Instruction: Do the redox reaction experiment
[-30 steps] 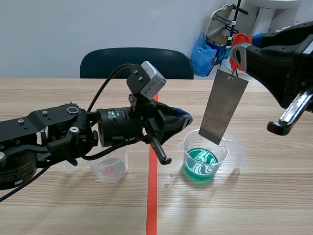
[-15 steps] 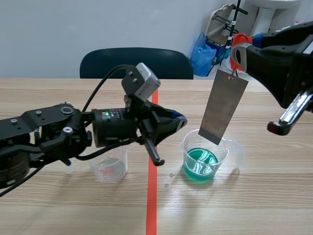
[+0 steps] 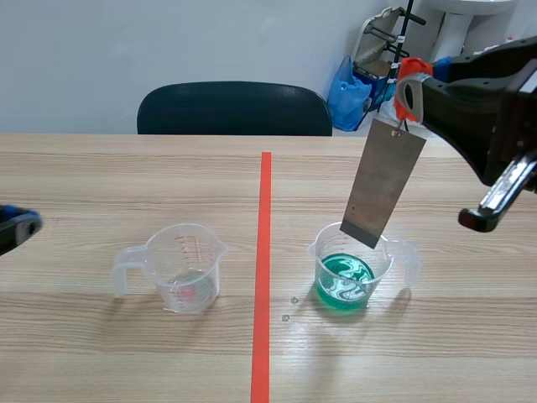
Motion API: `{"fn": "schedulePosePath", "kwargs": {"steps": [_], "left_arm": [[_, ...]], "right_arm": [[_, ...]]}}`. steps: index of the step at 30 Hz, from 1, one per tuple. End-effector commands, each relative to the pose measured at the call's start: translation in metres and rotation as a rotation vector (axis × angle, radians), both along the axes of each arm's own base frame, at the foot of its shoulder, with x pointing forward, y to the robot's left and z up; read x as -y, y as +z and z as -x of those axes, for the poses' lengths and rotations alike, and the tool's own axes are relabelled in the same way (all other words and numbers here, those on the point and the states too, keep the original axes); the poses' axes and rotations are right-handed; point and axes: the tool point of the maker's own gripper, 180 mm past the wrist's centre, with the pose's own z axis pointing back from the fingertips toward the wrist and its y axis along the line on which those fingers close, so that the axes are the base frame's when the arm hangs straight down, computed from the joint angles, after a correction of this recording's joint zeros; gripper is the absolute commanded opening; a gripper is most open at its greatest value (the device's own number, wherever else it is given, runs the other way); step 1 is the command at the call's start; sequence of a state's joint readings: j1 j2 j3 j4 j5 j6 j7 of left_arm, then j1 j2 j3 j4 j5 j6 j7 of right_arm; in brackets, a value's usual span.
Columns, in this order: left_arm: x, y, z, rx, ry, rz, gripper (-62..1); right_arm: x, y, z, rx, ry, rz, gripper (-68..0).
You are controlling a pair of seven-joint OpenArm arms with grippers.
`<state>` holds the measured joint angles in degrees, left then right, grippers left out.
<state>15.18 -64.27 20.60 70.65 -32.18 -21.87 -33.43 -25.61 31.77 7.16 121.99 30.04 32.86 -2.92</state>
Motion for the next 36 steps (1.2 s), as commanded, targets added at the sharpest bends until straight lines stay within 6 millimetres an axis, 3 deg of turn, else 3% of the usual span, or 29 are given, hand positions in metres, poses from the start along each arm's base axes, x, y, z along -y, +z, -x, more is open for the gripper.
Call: {"fn": "schedulePosePath", "kwargs": {"steps": [1, 6, 13, 19, 21, 25, 27, 30, 36], "left_arm": [[0.001, -0.012, 0.024, -0.047, 0.025, 0.057, -58.6], [-0.024, -0.015, 0.082, -0.06, 0.126, 0.121, -58.6], [-0.041, -0.01, 0.171, -0.035, 0.233, 0.101, -58.5], [-0.049, 0.0, 0.225, -0.022, 0.308, 0.022, -55.5], [-0.05, 0.005, 0.228, -0.001, 0.321, 0.018, -45.1], [-0.058, 0.012, 0.227, 0.037, 0.366, 0.014, -15.5], [-0.062, 0.016, 0.227, 0.061, 0.406, 0.025, -6.5], [-0.065, 0.015, 0.231, 0.059, 0.439, 0.026, 1.4], [-0.065, 0.015, 0.231, 0.059, 0.444, 0.026, 1.4]], "right_arm": [[0.0, 0.015, -0.001, 0.047, 0.002, -0.011, -66.9], [0.0, 0.015, -0.001, 0.047, 0.002, -0.011, -66.9], [0.0, 0.014, -0.001, 0.045, 0.001, -0.009, -66.9], [0.0, 0.014, -0.001, 0.045, 0.001, -0.009, -66.9], [0.0, 0.014, -0.001, 0.045, 0.001, -0.009, -66.9], [0.0, 0.014, -0.001, 0.045, 0.001, -0.009, -66.9], [0.0, 0.014, -0.001, 0.045, 0.001, -0.009, -66.9], [0.0, 0.014, -0.001, 0.045, 0.001, -0.009, -66.9], [0.0, 0.014, -0.001, 0.045, 0.001, -0.009, -66.9]]}}
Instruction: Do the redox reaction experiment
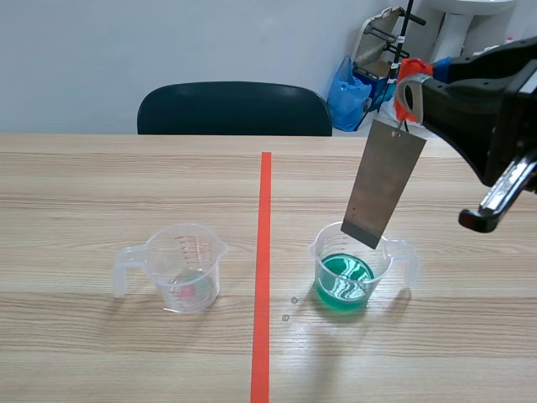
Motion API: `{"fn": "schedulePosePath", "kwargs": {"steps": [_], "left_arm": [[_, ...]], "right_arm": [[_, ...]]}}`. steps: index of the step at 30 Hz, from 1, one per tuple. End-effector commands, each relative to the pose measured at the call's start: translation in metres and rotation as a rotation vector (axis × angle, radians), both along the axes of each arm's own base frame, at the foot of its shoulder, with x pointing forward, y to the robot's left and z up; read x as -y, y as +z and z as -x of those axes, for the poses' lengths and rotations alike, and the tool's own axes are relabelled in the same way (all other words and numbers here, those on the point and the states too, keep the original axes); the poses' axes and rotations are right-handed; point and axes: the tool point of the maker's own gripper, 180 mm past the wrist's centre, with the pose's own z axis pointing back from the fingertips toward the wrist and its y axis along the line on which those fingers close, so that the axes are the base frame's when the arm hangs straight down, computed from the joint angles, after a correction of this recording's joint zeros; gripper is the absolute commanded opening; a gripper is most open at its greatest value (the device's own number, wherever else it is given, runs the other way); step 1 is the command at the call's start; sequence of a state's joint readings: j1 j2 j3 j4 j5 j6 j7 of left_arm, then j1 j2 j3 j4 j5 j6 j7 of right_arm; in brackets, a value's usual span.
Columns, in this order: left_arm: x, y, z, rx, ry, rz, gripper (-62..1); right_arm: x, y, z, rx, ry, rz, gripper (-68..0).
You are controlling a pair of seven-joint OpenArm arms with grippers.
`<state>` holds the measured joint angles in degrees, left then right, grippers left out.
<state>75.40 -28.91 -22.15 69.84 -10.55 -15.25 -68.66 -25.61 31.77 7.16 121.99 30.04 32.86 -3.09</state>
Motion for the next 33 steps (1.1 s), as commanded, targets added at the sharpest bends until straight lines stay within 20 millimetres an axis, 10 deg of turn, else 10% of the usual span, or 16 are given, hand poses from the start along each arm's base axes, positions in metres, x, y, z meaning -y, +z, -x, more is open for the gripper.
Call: {"fn": "schedulePosePath", "kwargs": {"steps": [1, 33], "left_arm": [[0.0017, 0.0041, -0.0024, 0.02, -0.001, 0.015, 1.4], [0.0018, 0.005, -0.0042, 0.023, -0.013, 0.014, 1.4]], "right_arm": [[0.0003, 0.0145, -0.0009, 0.047, 0.002, -0.011, -66.9], [0.0003, 0.0145, -0.0009, 0.047, 0.002, -0.011, -66.9]]}}
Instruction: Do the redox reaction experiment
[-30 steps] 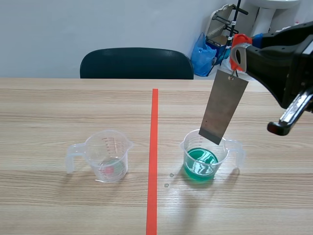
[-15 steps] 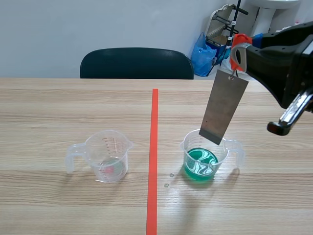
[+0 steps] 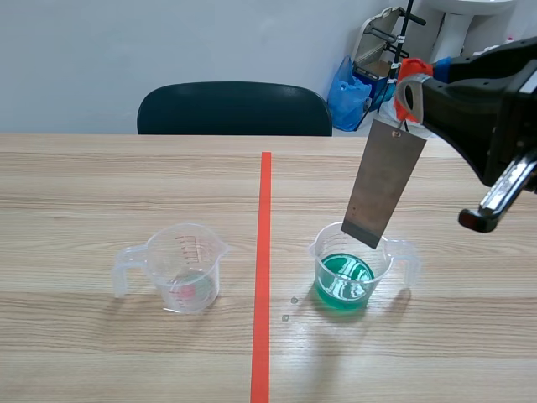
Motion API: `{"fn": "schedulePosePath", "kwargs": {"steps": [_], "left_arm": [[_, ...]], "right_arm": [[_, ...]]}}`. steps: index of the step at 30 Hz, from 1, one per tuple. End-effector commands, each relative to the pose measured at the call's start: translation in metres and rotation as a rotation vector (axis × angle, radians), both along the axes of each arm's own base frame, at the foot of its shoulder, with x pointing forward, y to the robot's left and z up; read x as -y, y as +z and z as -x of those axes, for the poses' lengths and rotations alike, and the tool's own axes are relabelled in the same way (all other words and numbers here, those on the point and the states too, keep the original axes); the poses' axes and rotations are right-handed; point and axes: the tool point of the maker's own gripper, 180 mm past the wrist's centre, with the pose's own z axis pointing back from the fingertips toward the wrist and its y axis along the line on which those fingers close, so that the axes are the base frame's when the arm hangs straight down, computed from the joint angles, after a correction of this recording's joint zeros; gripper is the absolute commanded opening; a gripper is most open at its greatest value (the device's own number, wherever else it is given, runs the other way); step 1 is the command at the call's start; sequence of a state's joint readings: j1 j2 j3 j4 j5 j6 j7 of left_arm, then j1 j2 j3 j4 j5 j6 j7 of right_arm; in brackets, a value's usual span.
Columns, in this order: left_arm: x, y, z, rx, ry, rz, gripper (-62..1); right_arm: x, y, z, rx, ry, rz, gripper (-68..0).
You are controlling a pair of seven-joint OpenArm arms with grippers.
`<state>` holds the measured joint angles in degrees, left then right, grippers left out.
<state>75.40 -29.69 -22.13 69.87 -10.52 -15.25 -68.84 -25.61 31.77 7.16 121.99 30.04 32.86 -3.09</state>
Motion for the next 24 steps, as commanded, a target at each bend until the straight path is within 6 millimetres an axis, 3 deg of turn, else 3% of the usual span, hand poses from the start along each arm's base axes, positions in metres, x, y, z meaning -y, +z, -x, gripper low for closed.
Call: {"fn": "schedulePosePath", "kwargs": {"steps": [1, 24], "left_arm": [[0.0016, 0.0041, -0.0019, 0.02, 0.002, 0.015, 1.4], [0.0015, 0.0065, -0.0032, 0.033, 0.006, 0.02, 1.4]], "right_arm": [[0.0003, 0.0145, -0.0009, 0.047, 0.002, -0.011, -66.9], [0.0003, 0.0145, -0.0009, 0.047, 0.002, -0.011, -66.9]]}}
